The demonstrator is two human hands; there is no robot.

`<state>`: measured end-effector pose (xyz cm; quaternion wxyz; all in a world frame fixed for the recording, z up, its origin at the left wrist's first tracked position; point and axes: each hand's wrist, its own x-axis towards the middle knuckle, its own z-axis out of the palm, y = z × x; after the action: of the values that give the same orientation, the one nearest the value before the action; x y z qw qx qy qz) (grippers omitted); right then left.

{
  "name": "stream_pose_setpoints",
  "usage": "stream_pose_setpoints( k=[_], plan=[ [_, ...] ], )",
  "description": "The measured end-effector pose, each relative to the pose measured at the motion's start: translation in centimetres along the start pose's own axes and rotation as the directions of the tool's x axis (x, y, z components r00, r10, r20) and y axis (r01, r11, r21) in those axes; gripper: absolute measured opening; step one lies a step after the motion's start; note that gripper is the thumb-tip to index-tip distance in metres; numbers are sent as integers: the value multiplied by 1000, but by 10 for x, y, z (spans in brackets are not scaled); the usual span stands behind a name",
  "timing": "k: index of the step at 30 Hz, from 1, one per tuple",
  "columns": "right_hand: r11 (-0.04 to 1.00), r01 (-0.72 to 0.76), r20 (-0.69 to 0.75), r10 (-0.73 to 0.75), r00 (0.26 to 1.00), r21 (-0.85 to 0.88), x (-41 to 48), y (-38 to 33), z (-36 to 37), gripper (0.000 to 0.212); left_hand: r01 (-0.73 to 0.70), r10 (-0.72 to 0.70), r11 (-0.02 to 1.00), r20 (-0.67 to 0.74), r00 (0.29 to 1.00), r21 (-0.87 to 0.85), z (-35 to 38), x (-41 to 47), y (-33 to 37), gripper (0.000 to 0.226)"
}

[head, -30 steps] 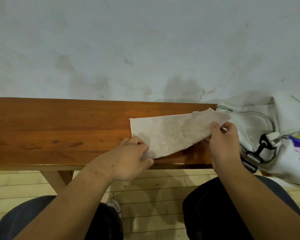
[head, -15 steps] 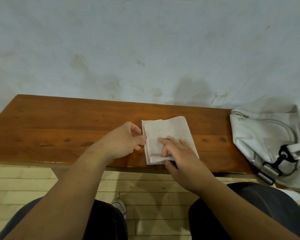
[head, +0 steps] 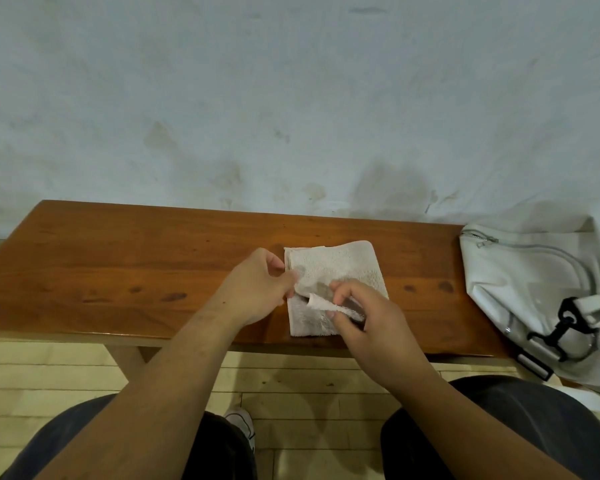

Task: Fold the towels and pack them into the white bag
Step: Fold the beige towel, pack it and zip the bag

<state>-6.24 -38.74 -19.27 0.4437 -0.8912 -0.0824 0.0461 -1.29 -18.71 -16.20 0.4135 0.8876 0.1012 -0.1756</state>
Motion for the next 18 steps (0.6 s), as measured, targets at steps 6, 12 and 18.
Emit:
stream_pose_setpoints(
  k=[6,12,18],
  plan=[
    [999,39,25,-39,999,12,0,3,-1,21,36,-32,993,35,999,-110,1,3,2,31],
    [990,117,98,-109,989,-83,0,7,-1,16,-101,103,992,10,995,-78,6,6,-2,21],
    [895,156,123,-114,986,-417,2,13,3,35,-187,187,981,1,982,49,9,11,-8,19]
  ],
)
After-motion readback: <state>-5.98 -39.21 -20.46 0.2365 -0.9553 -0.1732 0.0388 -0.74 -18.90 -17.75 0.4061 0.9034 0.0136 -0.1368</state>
